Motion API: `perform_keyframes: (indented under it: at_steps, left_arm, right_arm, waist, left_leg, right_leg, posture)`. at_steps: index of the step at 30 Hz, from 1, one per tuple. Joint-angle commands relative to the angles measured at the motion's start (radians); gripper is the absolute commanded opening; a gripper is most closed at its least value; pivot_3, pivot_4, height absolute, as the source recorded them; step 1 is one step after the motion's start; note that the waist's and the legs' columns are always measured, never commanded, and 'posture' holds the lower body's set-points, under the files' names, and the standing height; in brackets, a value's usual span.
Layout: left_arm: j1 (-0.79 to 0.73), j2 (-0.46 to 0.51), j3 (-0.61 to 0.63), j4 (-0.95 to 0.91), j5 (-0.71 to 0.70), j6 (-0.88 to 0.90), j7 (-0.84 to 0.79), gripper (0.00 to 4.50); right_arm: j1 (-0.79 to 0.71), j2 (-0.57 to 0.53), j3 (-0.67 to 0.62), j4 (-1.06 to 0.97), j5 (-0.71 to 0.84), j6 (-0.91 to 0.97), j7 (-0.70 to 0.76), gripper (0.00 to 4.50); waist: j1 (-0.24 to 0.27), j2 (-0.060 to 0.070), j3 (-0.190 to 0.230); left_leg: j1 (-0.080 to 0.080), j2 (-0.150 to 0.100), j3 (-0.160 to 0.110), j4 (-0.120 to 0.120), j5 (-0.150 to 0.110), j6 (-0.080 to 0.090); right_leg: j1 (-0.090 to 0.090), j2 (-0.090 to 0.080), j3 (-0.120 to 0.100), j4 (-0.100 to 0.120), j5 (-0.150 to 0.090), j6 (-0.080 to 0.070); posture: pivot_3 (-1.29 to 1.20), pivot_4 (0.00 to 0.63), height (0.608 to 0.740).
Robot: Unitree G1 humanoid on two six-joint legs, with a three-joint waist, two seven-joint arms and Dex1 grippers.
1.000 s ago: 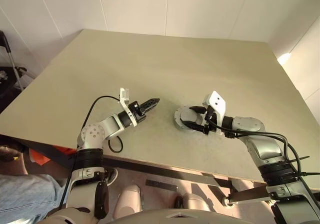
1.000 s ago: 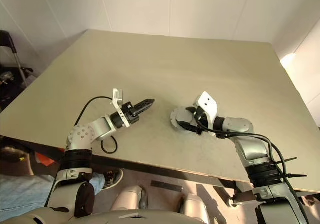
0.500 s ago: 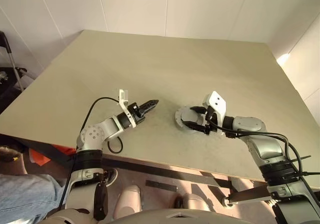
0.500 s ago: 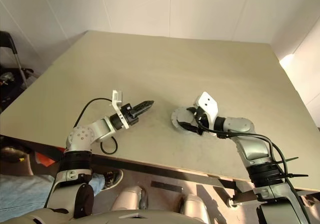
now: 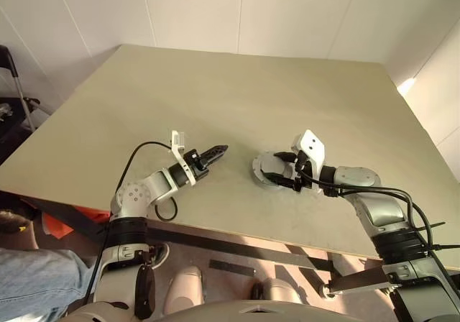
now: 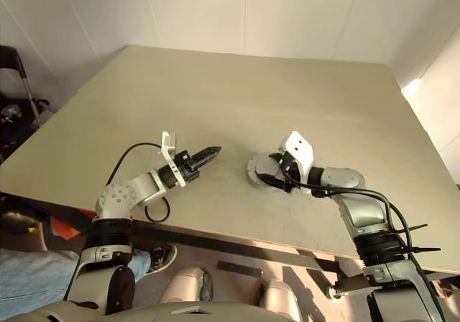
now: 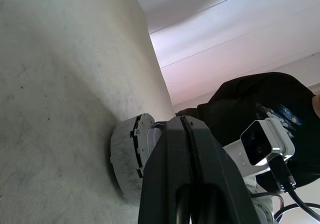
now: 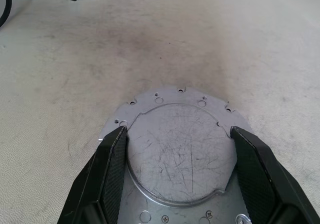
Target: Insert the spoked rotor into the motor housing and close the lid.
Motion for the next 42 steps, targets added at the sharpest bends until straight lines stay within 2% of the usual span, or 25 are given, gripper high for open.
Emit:
perform_keyframes:
  at_steps: [1, 18, 28, 31, 35, 39, 42]
  left_arm:
    - [-0.006, -0.003, 0.001, -0.032, -0.011, -0.007, 0.0, 0.04]
    - [-0.03, -0.036, 0.017, -0.022, -0.029, 0.001, 0.049, 0.04]
    - [-0.187, -0.13, -0.022, 0.235, 0.046, 0.055, 0.147, 0.04]
    - [-0.208, -0.139, -0.067, 0.312, 0.106, 0.069, 0.143, 0.04]
    - [-0.228, -0.138, -0.067, 0.444, 0.193, 0.021, 0.21, 0.04]
    - [-0.23, -0.129, -0.069, 0.474, 0.232, 0.003, 0.219, 0.04]
    - [-0.231, -0.129, -0.069, 0.479, 0.239, 0.001, 0.21, 0.04]
  right_arm:
    - [-0.016, -0.002, -0.01, 0.013, -0.013, -0.011, -0.001, 3.14]
    - [-0.003, 0.001, 0.049, 0.102, -0.042, -0.009, 0.037, 3.14]
    - [-0.007, 0.005, 0.06, 0.103, -0.055, -0.015, 0.03, 3.14]
    - [-0.007, 0.003, 0.058, 0.098, -0.059, -0.019, 0.025, 3.14]
    - [-0.016, 0.006, 0.043, 0.099, -0.061, -0.018, 0.003, 3.14]
    - [-0.025, 0.01, 0.03, 0.101, -0.068, -0.007, -0.026, 3.14]
    - [-0.037, 0.012, 0.028, 0.114, -0.071, 0.008, -0.038, 3.14]
  waist:
    - [0.0, 0.0, 0.0]
    - [0.001, 0.001, -0.001]
    - [0.0, 0.0, -0.003]
    - [0.0, 0.001, -0.003]
    - [0.002, 0.001, -0.006]
    - [0.0, 0.005, -0.009]
    - [-0.002, 0.004, -0.01]
  left_leg:
    - [0.0, 0.0, 0.0, 0.001, 0.0, 0.0]
    - [0.005, 0.001, 0.0, 0.001, 0.0, -0.001]
    - [0.008, 0.001, 0.0, 0.002, 0.0, -0.001]
    - [0.008, 0.001, 0.0, 0.002, 0.0, 0.0]
    - [0.008, 0.001, 0.0, 0.002, 0.0, 0.0]
    - [0.025, 0.001, 0.0, -0.004, 0.0, -0.001]
    - [0.03, 0.001, 0.0, -0.009, 0.0, -0.002]
  right_leg:
    - [0.0, 0.0, 0.0, 0.001, 0.0, 0.0]
    - [0.004, 0.0, 0.0, 0.002, 0.0, 0.0]
    - [0.008, 0.0, 0.001, 0.001, 0.0, 0.0]
    - [0.007, 0.0, 0.001, 0.001, 0.0, 0.0]
    - [0.008, 0.0, 0.0, 0.001, 0.0, 0.001]
    - [0.026, 0.0, -0.001, -0.01, -0.005, 0.009]
    - [0.033, 0.001, -0.002, -0.02, -0.005, 0.01]
  posture:
    - [0.0, 0.0, 0.74]
    - [0.0, 0.0, 0.74]
    - [0.0, 0.0, 0.74]
    - [0.0, 0.0, 0.74]
    - [0.0, 0.0, 0.74]
    - [0.0, 0.0, 0.74]
    - [0.0, 0.0, 0.74]
